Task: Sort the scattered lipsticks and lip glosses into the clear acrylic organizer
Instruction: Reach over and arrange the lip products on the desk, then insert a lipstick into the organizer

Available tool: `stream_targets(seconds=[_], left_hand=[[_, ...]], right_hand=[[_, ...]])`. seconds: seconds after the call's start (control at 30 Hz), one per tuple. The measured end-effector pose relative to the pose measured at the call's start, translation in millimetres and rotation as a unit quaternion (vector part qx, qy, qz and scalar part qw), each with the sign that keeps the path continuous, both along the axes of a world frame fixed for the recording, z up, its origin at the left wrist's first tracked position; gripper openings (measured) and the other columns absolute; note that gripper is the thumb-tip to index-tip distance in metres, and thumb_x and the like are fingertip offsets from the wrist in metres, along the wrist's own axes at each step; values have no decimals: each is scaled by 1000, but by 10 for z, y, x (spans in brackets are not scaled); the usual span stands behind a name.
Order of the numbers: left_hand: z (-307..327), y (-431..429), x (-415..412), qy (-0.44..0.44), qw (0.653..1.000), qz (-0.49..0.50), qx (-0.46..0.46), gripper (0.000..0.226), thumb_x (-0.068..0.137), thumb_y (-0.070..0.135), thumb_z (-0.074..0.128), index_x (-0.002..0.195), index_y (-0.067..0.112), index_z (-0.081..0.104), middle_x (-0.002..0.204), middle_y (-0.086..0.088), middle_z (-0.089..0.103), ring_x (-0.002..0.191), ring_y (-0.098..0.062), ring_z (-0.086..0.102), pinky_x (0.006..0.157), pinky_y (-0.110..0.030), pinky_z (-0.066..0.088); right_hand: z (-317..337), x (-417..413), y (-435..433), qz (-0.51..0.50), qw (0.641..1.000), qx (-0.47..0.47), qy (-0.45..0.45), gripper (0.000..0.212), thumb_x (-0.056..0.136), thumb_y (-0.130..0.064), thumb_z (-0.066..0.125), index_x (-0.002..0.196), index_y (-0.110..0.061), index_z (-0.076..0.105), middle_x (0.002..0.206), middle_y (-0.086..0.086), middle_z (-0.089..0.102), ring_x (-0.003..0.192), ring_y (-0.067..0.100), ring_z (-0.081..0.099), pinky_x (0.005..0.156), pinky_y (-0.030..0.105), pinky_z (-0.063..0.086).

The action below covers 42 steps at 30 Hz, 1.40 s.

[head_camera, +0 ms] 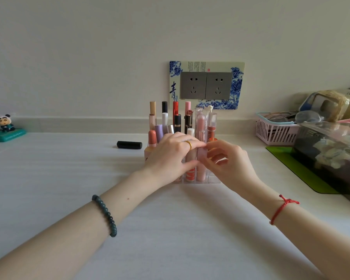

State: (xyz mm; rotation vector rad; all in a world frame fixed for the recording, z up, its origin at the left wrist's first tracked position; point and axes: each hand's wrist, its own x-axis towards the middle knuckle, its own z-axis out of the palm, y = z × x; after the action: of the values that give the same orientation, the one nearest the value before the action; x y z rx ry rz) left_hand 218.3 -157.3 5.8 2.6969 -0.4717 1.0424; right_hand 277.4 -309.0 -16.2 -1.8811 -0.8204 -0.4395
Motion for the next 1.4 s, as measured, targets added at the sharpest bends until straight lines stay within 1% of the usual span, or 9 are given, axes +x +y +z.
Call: stream_targets(seconds=[0.17, 0.23, 0.37, 0.5, 0.57, 0.77, 0.97, 1.27, 1.4], left_hand=[[98, 44, -55, -26, 999, -16, 24, 42, 75, 31, 71, 114, 16, 64, 110, -2, 67, 106, -19, 57, 96, -28, 32], [213, 99, -107, -47, 999, -22, 14, 41, 78, 37, 67, 112, 14, 64, 109, -3, 68, 102, -13, 56, 94, -26, 29], [499, 400, -192, -101, 992, -8, -78, 30, 84, 33, 59, 106, 14, 66, 95, 9, 64, 88, -5, 54, 88, -23, 37], [601, 979, -115, -95, 972, 93, -195, 23, 89, 26, 55, 106, 16, 66, 97, 9, 64, 95, -11, 58, 78, 0, 31], [501, 1282, -23, -65, 963, 156, -211, 23, 89, 21, 54, 108, 14, 65, 102, 0, 67, 98, -16, 59, 76, -4, 31], [-58, 1805, 223, 119, 942, 265, -168, 37, 90, 22, 54, 126, 17, 52, 128, -8, 58, 120, -27, 51, 102, -34, 37], [-327, 1905, 461, 221, 932, 273, -94, 45, 91, 21, 50, 135, 18, 42, 140, -8, 46, 129, -24, 40, 106, -34, 30], [-392, 1969, 548, 183, 948, 249, -77, 28, 91, 18, 50, 118, 18, 57, 119, -6, 61, 112, -26, 52, 96, -35, 36], [-318, 1838, 482, 87, 941, 213, -248, 27, 92, 15, 50, 118, 14, 57, 113, -12, 63, 105, -29, 55, 85, -29, 39]], right_hand=[[32, -7, -43, 1, 1000, -6, -7, 17, 76, -17, 72, 87, -27, 63, 69, -11, 63, 60, 2, 59, 58, 9, 48], [36, 4, -59, -7, 1000, -13, -3, 17, 76, -16, 72, 89, -24, 64, 71, -10, 64, 59, 3, 60, 59, 10, 49], [53, 4, -98, -15, 1000, -13, 4, 22, 74, -12, 72, 89, -25, 63, 73, -10, 66, 62, 4, 60, 60, 12, 50], [68, -7, -146, -21, 1000, -11, 2, 25, 74, -11, 72, 90, -28, 63, 74, -11, 66, 64, 5, 62, 61, 15, 52], [74, -16, -161, -21, 1000, -8, -3, 26, 74, -11, 72, 90, -29, 63, 74, -11, 66, 64, 5, 61, 61, 15, 52], [68, -39, -159, -9, 1000, 0, -12, 30, 74, -9, 72, 85, -35, 60, 71, -9, 66, 63, 5, 61, 58, 11, 49], [51, -51, -155, 0, 1000, -6, -25, 31, 72, -9, 72, 84, -35, 62, 70, -8, 67, 63, 8, 63, 59, 14, 52], [47, -39, -133, 1, 1000, -3, -27, 30, 72, -9, 71, 83, -35, 62, 78, -14, 67, 63, 10, 63, 60, 14, 51], [71, -56, -138, -6, 999, 5, -38, 27, 72, -10, 70, 85, -32, 62, 72, -10, 67, 64, 10, 63, 61, 16, 52]])
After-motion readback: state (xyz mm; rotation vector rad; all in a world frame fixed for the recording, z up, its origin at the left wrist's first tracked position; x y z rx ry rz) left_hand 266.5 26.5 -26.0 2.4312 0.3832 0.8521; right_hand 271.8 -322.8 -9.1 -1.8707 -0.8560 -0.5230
